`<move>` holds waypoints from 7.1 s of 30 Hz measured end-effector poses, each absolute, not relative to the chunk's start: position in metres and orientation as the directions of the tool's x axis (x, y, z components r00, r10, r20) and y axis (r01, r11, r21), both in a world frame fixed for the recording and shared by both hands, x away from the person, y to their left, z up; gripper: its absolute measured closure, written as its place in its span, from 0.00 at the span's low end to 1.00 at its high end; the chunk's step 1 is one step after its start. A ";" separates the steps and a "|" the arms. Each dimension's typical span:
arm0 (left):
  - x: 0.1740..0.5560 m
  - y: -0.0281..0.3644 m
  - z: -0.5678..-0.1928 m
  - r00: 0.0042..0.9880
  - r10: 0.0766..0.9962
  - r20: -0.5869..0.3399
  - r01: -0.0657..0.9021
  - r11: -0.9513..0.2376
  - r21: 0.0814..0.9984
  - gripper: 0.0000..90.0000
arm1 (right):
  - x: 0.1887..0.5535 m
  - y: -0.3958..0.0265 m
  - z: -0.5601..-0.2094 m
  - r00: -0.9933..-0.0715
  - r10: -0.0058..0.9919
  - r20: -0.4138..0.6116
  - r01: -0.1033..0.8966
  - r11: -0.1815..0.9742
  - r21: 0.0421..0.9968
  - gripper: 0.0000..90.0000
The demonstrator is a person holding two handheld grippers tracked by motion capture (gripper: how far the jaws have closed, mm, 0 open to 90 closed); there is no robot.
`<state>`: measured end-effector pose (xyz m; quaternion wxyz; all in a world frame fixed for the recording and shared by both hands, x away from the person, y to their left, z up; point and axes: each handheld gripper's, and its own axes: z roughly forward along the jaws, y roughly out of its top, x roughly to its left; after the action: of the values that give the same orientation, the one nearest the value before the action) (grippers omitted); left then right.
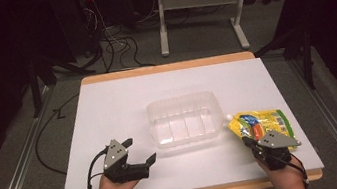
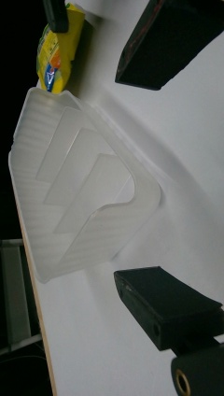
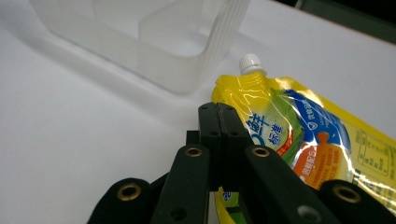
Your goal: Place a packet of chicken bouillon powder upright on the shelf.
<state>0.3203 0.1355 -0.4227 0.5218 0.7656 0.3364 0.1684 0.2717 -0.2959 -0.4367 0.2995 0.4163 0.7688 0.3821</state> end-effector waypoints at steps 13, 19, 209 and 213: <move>0.320 0.136 -0.423 0.720 0.688 -0.095 0.343 -0.234 0.910 0.08 | 0.287 -0.323 -0.391 -0.414 0.904 -0.107 0.282 0.239 0.929 1.00; 0.320 0.136 -0.425 0.719 0.688 -0.100 0.351 -0.235 0.906 0.09 | 0.304 -0.322 -0.378 -0.403 0.911 -0.088 0.244 0.199 0.949 1.00; 0.370 0.084 -0.460 0.658 0.752 -0.036 0.376 -0.286 0.881 0.74 | 0.353 -0.220 -0.360 -0.440 0.877 0.195 0.221 -0.105 0.970 1.00; 0.369 0.083 -0.460 0.658 0.752 -0.038 0.376 -0.285 0.882 0.74 | 0.354 -0.218 -0.360 -0.437 0.876 0.203 0.223 -0.113 0.968 1.00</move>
<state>0.3694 0.0835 -0.4598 0.4749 0.7769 0.3630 0.1978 0.3542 -0.2181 -0.3604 0.2757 0.4532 0.6063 0.5924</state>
